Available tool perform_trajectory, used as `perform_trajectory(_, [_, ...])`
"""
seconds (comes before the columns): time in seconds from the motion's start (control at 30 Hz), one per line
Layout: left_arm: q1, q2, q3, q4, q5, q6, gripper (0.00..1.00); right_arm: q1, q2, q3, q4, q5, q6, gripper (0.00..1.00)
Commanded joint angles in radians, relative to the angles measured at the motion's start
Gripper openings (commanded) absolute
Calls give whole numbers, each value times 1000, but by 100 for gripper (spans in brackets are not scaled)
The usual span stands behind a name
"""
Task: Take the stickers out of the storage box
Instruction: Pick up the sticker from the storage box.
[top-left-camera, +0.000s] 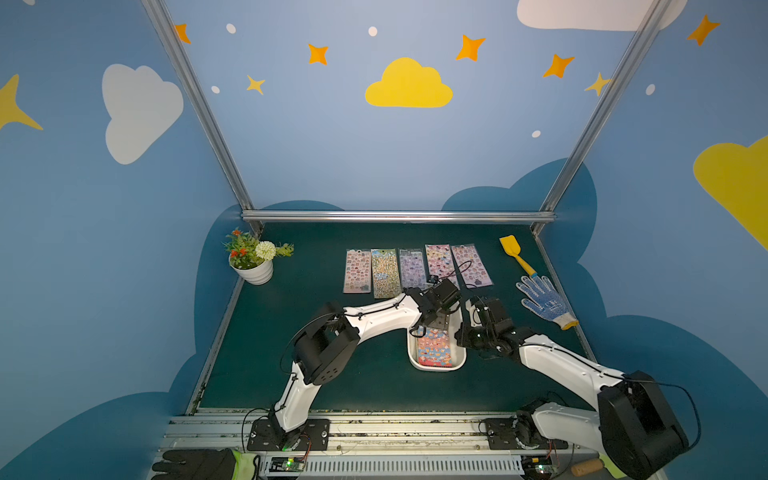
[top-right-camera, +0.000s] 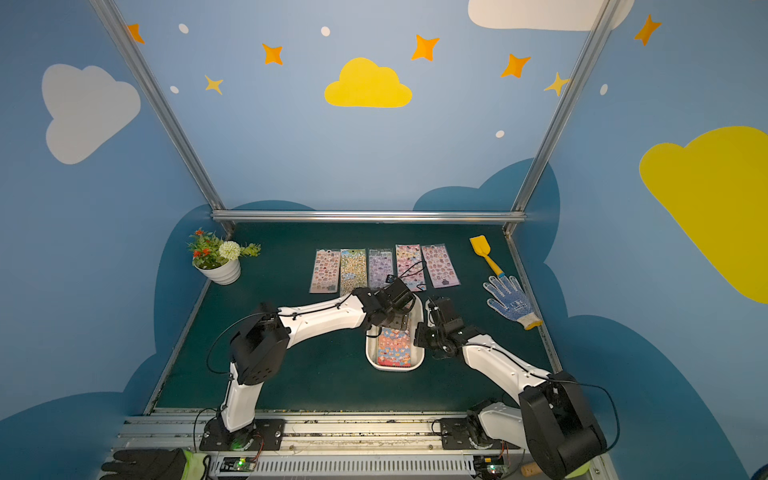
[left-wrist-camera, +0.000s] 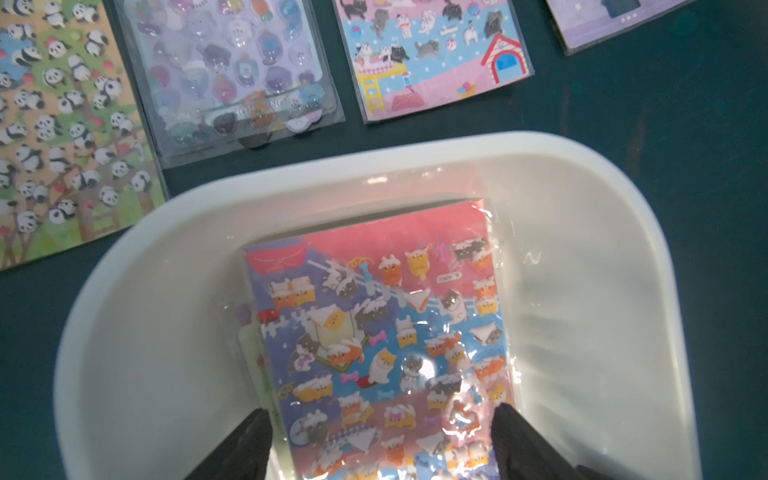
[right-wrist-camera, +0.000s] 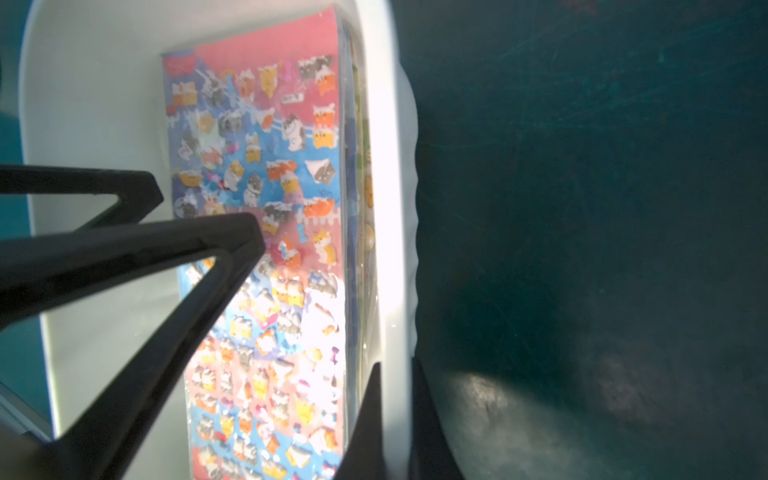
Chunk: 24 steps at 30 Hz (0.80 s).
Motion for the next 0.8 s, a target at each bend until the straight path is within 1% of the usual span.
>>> perform_trajectory(0.0, [9,30,-14,-20,32,-21,84,-2,9,7,27,-7,2,0])
perform_trajectory(0.37, [24,17,-47,33,94,-48,79,-4,10,5,27,-6,2,0])
perform_trajectory(0.57, [26,-15,-66,52,107,-50,75,-3,11,6,29,-9,2,0])
perform_trajectory(0.77, [30,-63,-109,100,129,-62,69,-4,13,4,31,-9,2,0])
